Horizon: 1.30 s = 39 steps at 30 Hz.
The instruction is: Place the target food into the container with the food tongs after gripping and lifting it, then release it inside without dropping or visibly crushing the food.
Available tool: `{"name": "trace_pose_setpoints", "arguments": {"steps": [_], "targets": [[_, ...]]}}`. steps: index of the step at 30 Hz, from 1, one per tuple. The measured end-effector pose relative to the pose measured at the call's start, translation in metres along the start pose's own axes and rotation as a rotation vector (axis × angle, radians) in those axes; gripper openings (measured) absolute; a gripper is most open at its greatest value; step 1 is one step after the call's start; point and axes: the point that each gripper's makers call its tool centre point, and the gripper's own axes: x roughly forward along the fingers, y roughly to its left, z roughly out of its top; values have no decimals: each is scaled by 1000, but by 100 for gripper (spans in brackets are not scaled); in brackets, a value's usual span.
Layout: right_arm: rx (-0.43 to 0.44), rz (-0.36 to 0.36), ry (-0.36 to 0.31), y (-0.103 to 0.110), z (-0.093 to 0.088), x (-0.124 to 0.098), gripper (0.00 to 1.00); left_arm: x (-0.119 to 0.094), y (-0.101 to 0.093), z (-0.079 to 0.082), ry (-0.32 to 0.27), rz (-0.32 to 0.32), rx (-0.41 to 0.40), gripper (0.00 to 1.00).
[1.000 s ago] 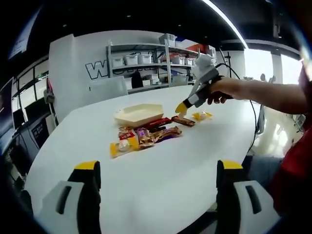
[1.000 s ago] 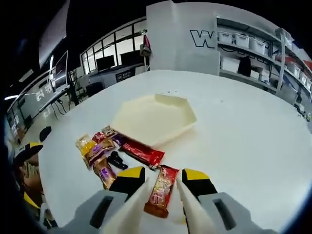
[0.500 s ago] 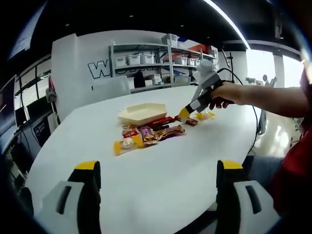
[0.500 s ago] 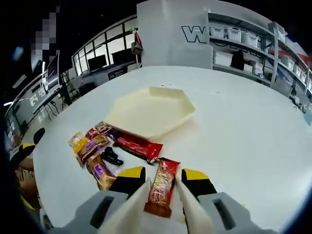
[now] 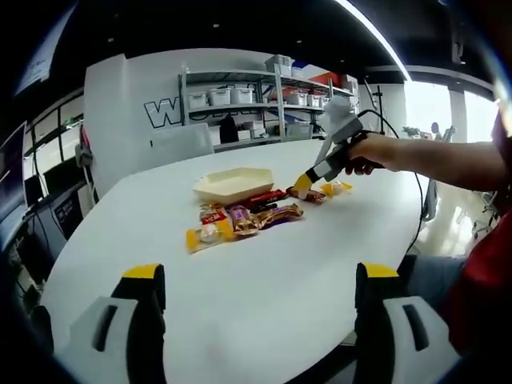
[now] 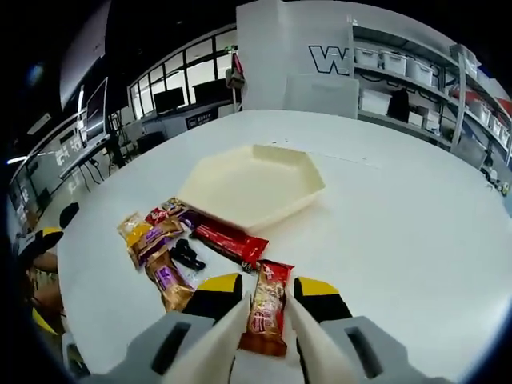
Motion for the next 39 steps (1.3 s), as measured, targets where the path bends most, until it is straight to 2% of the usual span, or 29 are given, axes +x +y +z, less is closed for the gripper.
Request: {"name": "trace_pose_setpoints", "arguments": {"steps": [13,19,39], "targets": [[7,26,-115,0,46,-23,20,6,-7,2,2,-14,6,96],[-3,38,-138,4,62,-27,20,7,-7,4,0,-15,4,96],[-36,80,-168,20,93,-15,20,12,0,8,-7,-2,-2,97]]}}
